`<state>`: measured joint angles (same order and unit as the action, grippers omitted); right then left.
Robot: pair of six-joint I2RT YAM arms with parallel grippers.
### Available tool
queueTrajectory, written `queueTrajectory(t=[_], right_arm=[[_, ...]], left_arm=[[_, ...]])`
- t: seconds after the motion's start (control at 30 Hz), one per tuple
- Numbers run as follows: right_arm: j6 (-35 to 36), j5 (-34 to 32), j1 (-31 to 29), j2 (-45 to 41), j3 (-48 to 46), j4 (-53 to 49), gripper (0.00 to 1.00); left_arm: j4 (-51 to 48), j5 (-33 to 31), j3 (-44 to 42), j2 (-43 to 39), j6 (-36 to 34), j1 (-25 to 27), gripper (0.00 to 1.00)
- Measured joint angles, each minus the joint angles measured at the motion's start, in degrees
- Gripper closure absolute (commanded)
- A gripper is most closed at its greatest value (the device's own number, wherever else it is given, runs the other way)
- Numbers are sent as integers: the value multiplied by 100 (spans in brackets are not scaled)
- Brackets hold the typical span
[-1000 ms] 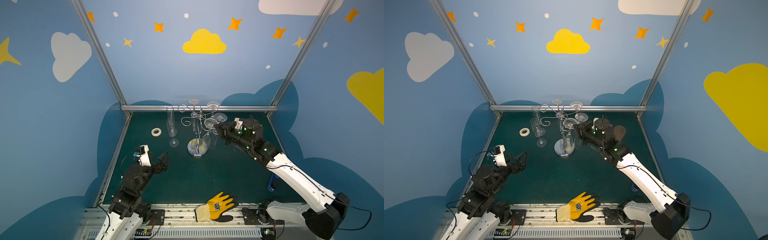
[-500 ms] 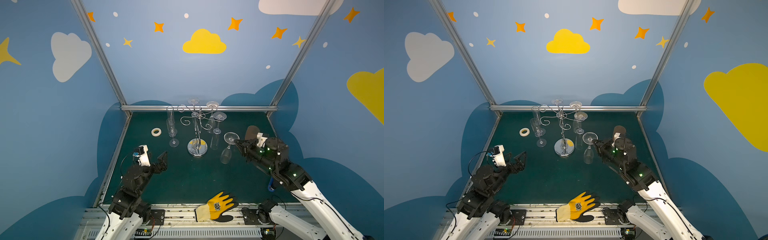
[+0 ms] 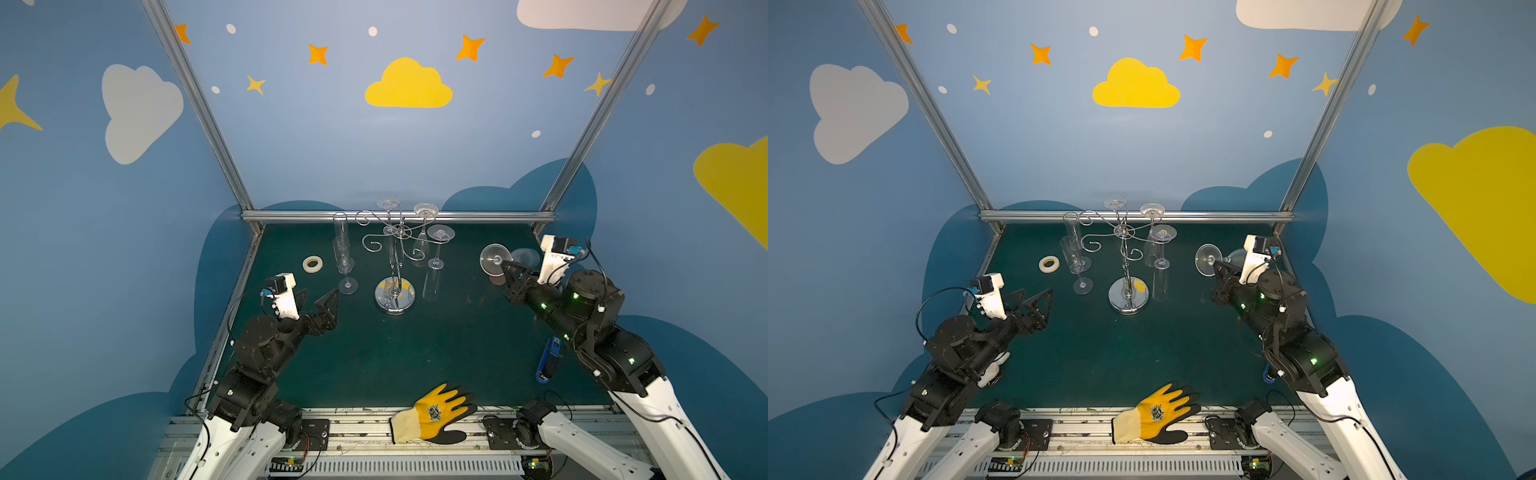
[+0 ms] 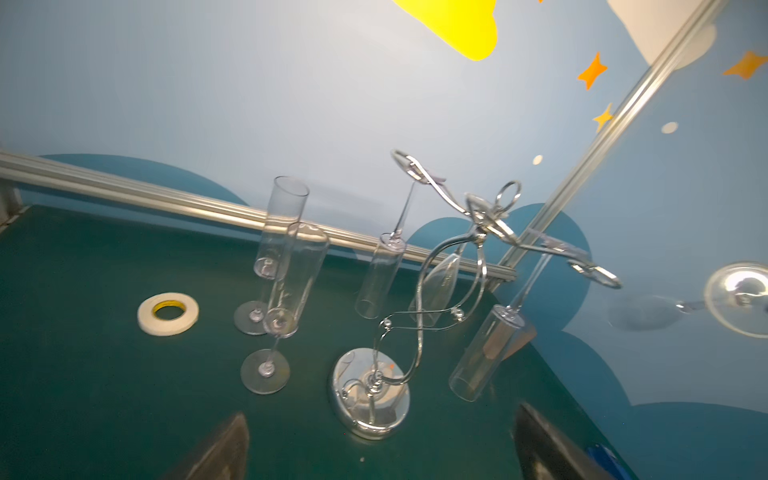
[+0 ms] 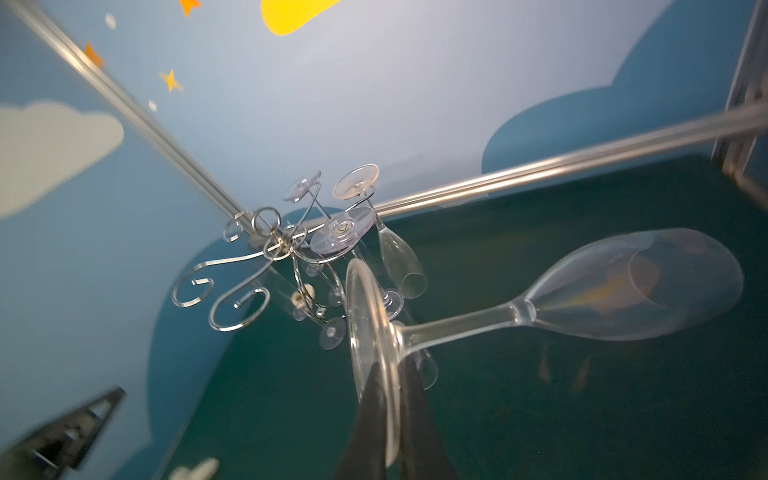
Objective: Take the wine glass off the wine glass rack
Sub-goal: 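Slide the held glass off the rack arm and pull it back with the right gripper, then carry the glass toward the left gripper while the left gripper reaches toward it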
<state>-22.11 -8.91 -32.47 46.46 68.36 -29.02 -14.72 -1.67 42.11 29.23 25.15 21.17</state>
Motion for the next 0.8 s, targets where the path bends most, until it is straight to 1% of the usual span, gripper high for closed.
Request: queueTrajectory(t=[0.17, 0.33, 0.4, 0.57, 0.8], right_arm=[[1788, 702, -205, 205, -164, 564, 100], [3390, 1276, -719, 245, -422, 1016, 100], [3921, 1460, -914, 214, -575, 1261, 100], [5003, 1591, -1458, 184, -872, 1711, 100], [6323, 1322, -2343, 321, -997, 2173, 100]], left_arm=[[107, 929, 708, 675, 92, 2, 2], [295, 2057, 1399, 1419, 269, 9, 3], [444, 2424, 1523, 1622, 378, 28, 4], [789, 3104, 1628, 1971, 625, 197, 4], [1119, 3744, 1709, 2376, 758, 584, 7]])
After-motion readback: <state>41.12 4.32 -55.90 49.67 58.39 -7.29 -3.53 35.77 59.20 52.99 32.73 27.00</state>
